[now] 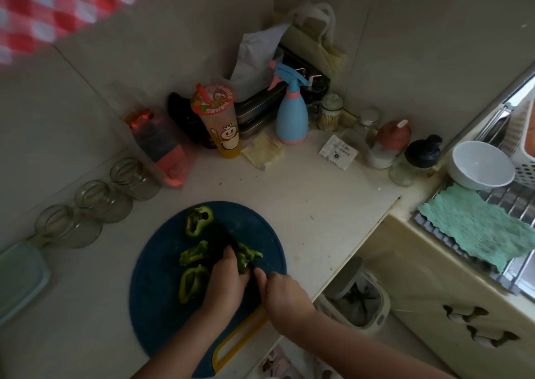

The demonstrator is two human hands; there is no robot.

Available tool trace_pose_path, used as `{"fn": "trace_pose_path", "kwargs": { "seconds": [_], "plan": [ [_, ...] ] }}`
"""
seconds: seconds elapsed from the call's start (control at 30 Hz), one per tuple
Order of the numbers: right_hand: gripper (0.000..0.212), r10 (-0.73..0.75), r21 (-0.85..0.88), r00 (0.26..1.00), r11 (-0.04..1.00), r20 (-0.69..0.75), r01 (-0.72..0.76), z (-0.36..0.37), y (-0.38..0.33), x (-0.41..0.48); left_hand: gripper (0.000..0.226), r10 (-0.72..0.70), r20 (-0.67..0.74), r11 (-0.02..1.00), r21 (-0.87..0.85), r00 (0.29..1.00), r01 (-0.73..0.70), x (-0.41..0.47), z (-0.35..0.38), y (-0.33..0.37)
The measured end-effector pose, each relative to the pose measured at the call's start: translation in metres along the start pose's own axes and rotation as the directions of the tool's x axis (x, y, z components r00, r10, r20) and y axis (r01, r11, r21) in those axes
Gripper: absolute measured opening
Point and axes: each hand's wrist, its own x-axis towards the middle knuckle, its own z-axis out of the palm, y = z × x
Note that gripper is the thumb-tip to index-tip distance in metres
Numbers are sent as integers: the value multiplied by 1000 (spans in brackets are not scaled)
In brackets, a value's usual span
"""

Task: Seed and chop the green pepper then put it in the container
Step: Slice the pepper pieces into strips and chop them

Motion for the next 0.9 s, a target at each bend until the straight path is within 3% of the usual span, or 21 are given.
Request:
{"fn": "trace_pose_path", "kwargs": {
  "seconds": [0.2, 0.4, 0.47, 0.57, 0.63, 0.77, 0.9],
  "plan": [
    [51, 31, 40, 999, 999, -33, -30, -1, -14, 6, 52, 9, 2, 1000, -30, 1000, -9, -2, -2, 1],
    [54, 62, 141, 998, 988, -15, -60, -1, -17, 12, 34, -9, 19, 979, -205, 1000, 13, -6, -9, 6],
    [56, 36, 45, 999, 998, -24, -35, -3, -17, 11, 32, -85, 75, 926, -363, 994, 107, -2, -13, 7],
    [56, 4, -155, 999, 988, -40, -10, -2, -18, 5, 34, -254, 116, 751, -603, 960, 271, 11, -21, -1],
    [55, 12, -130, 999, 991, -44, -17, -2, -18, 3, 32, -291, 117, 729, -615, 950, 299, 15, -25, -4],
    [43, -15, 65, 1000, 998, -17, 16, -13, -10, 5, 27, -224, 173, 779, -559, 959, 283, 6, -17, 4],
    [50, -38, 134, 997, 990, -65, 47, -18, 6, 1, 22, -249, 120, 791, -548, 961, 273, 2, -4, 6]
  ]
}}
